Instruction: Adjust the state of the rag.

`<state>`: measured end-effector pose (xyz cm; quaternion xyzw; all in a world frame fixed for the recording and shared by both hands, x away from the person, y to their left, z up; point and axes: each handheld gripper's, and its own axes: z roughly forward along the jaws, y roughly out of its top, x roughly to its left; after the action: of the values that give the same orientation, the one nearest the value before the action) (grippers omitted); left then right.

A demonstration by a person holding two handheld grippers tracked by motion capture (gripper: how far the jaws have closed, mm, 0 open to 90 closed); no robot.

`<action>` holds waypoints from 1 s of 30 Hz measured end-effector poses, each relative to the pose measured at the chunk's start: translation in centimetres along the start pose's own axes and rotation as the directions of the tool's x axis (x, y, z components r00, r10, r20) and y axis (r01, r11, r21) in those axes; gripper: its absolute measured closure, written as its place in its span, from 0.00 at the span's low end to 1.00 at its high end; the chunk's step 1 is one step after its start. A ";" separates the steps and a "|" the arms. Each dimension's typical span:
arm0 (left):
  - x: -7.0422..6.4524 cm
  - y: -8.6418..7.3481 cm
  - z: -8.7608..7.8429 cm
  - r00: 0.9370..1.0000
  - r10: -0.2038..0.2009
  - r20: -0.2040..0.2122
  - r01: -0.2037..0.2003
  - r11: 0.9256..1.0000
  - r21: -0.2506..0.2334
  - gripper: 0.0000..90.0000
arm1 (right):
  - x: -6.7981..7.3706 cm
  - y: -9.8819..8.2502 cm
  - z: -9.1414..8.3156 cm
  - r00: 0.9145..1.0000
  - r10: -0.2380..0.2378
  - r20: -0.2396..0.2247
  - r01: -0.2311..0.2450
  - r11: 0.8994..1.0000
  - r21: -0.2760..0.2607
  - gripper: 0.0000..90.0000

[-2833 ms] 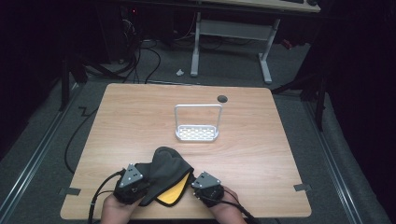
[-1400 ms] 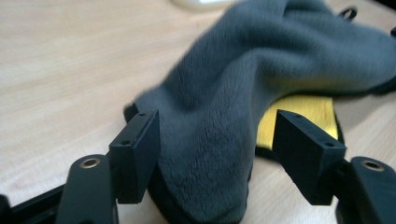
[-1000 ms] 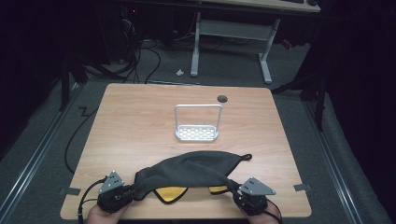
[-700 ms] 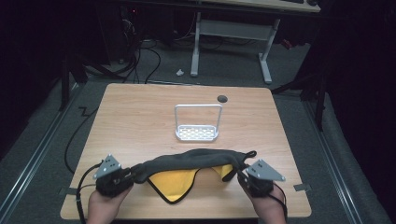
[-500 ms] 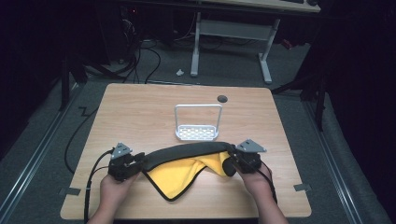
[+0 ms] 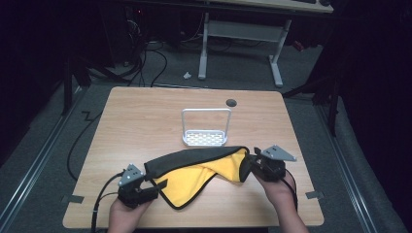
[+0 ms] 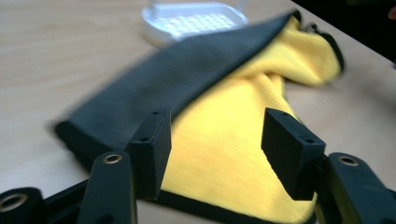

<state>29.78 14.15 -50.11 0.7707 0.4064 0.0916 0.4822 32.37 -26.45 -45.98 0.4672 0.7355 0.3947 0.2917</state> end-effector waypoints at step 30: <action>3.1 -3.2 -1.5 0.976 0.140 -0.168 -0.106 0.974 0.200 0.60 | 4.2 -3.4 -1.7 0.994 -0.107 -0.011 0.107 0.994 0.014 0.95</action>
<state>29.28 18.00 -52.76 0.8255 0.4066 0.1517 0.3608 27.81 -24.02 -48.26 0.4272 0.7638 0.3756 0.3051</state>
